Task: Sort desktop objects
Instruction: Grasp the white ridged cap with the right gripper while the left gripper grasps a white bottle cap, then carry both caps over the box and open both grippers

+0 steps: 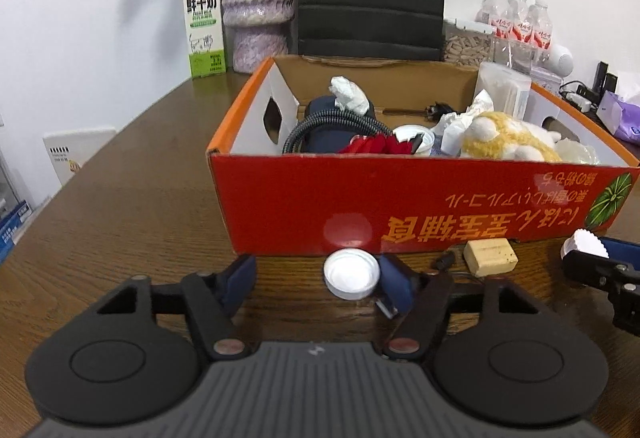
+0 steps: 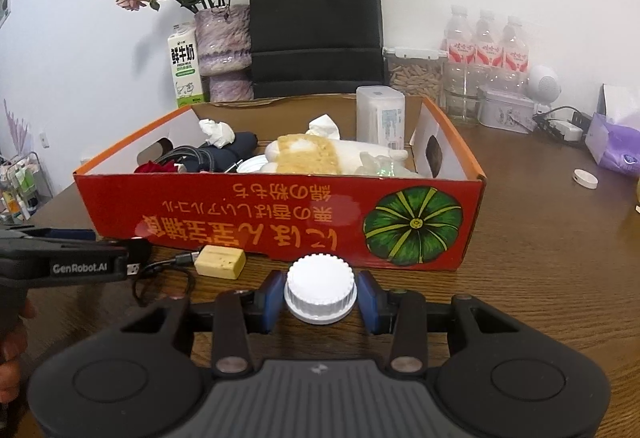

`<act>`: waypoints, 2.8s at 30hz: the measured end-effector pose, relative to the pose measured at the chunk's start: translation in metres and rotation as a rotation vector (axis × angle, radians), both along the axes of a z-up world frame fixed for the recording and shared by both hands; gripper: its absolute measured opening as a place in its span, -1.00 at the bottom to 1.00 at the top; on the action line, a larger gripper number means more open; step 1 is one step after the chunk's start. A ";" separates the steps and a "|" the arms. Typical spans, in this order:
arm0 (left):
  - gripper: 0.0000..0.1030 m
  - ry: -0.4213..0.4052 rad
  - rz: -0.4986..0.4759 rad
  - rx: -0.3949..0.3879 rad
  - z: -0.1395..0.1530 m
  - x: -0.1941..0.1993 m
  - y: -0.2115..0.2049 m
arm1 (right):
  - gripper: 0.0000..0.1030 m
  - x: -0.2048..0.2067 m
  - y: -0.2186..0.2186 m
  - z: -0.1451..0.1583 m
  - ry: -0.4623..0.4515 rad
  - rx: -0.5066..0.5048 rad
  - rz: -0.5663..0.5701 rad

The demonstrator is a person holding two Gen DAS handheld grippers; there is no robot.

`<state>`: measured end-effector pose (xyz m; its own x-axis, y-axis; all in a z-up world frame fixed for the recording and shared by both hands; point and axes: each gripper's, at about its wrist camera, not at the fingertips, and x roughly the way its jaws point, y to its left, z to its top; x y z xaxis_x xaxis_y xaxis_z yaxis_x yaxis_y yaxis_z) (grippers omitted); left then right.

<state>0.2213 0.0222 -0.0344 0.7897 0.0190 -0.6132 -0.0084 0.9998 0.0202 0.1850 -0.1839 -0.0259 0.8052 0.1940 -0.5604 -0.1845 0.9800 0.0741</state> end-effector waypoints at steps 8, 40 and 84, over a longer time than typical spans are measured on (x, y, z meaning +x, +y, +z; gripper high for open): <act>-0.42 0.004 -0.039 -0.001 0.003 -0.006 -0.010 | -0.24 0.001 0.001 -0.001 0.013 -0.002 0.000; -0.43 -0.289 -0.061 -0.105 0.088 -0.044 -0.010 | -0.24 -0.023 0.003 0.078 -0.286 0.047 0.058; 0.37 -0.346 -0.015 0.071 0.040 0.056 -0.041 | 0.60 0.090 0.010 0.049 -0.256 0.031 -0.026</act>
